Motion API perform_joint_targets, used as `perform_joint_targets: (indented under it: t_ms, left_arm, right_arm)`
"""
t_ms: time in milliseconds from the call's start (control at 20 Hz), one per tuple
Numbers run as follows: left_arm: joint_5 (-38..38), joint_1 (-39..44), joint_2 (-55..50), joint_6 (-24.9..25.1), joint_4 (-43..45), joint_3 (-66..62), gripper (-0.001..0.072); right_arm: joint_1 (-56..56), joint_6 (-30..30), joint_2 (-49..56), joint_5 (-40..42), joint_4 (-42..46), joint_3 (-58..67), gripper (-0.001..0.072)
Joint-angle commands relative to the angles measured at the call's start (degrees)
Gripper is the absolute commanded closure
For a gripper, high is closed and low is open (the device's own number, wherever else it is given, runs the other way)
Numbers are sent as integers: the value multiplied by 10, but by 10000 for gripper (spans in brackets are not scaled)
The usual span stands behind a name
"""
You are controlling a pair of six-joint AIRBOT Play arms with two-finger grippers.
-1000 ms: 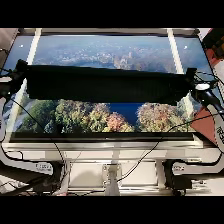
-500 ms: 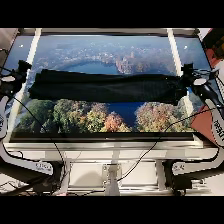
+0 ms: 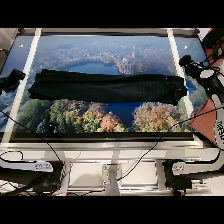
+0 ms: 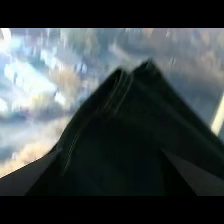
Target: Fold the clothes and pants, and hang the long-sleeved shirts on hangers.
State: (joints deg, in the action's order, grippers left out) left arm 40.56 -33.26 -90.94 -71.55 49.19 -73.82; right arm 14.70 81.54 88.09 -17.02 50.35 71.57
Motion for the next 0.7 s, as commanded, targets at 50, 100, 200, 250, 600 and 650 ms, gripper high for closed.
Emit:
perform_joint_targets:
  t_ms: [50, 100, 200, 250, 600, 650]
  left_arm:
    - [138, -21, -25, -35, 18, 0, -8]
    - [148, -21, -31, -41, 19, 0, -8]
    - [155, -25, -40, -76, 19, 0, -8]
    - [155, -30, -43, -87, 20, 0, -7]
    - [146, -35, -69, -151, 43, 0, -7]
    - [145, -35, -77, -164, 43, 0, -7]
  right_arm:
    - [0, -18, -1, -30, 24, 4, 203]
    - [0, -17, -1, -31, 24, 4, 203]
    - [0, -14, -1, -41, 23, 4, 203]
    - [0, -12, -1, -51, 20, 4, 203]
    - [0, -10, -1, -115, 0, 4, 203]
    - [0, -10, -1, -117, -9, 4, 204]
